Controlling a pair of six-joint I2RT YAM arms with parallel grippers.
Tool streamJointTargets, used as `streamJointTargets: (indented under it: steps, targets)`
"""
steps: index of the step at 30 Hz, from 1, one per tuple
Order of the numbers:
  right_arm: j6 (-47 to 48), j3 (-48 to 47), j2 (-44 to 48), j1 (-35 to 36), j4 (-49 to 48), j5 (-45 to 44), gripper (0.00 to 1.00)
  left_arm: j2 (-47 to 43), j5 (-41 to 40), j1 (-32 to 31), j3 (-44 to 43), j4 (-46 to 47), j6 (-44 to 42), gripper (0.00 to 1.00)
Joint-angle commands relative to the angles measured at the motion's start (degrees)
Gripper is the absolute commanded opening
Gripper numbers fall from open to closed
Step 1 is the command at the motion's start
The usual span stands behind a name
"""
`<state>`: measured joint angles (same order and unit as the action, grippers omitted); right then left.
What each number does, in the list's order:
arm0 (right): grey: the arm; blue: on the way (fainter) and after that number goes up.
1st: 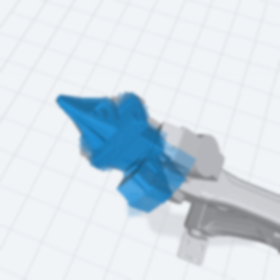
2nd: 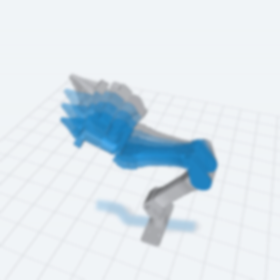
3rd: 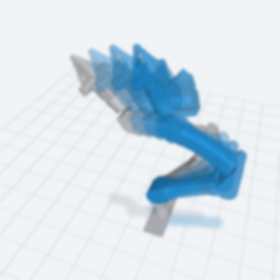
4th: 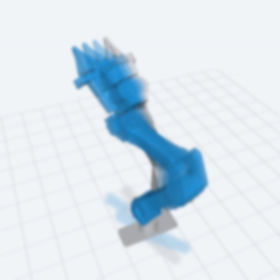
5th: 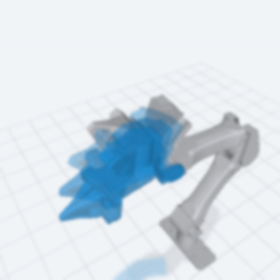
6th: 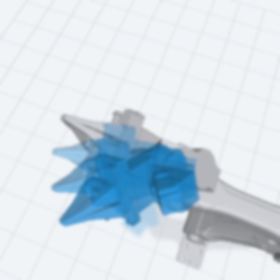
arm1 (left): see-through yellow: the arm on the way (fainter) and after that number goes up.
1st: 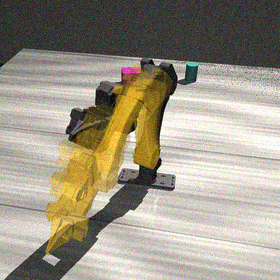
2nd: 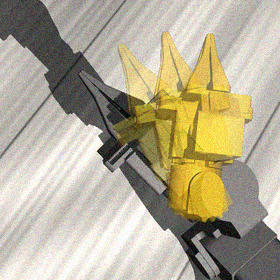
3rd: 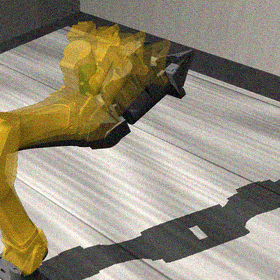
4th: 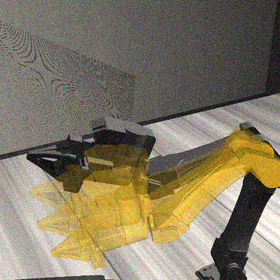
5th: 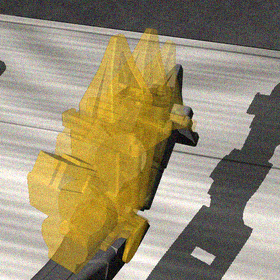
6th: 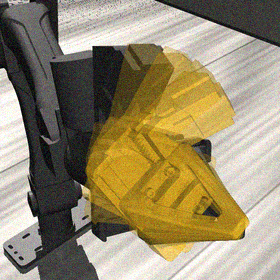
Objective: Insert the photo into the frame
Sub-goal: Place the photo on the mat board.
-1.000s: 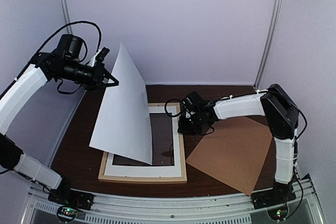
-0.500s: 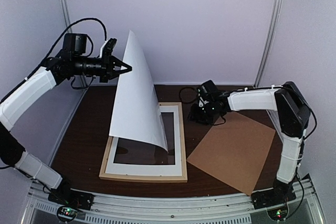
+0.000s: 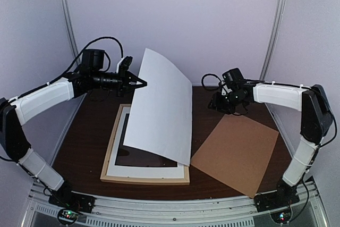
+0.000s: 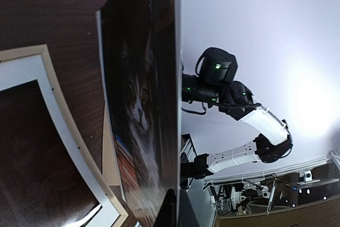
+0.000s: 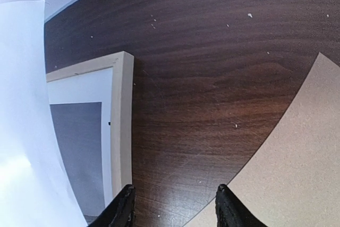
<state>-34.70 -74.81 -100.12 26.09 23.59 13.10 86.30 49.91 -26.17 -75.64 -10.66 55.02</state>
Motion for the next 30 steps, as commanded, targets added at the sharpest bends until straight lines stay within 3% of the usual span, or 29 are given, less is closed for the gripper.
streamJointTargets:
  steps: [1, 16, 30]
  targets:
    - [1.6, 1.3, -0.4, -0.3, 1.2, 0.3, 0.51, 1.6, -1.8, 2.7, 4.8, 0.6, -0.3, 0.00]
    - [2.2, 3.3, -3.1, -0.4, -0.4, 2.5, 0.51, 10.5, -16.5, 7.0, 0.7, -28.9, -23.8, 0.00]
    - [2.8, 3.9, -4.7, -0.2, -0.9, 3.8, 0.51, 11.0, -24.1, 7.1, 3.5, -29.4, -25.5, 0.00]
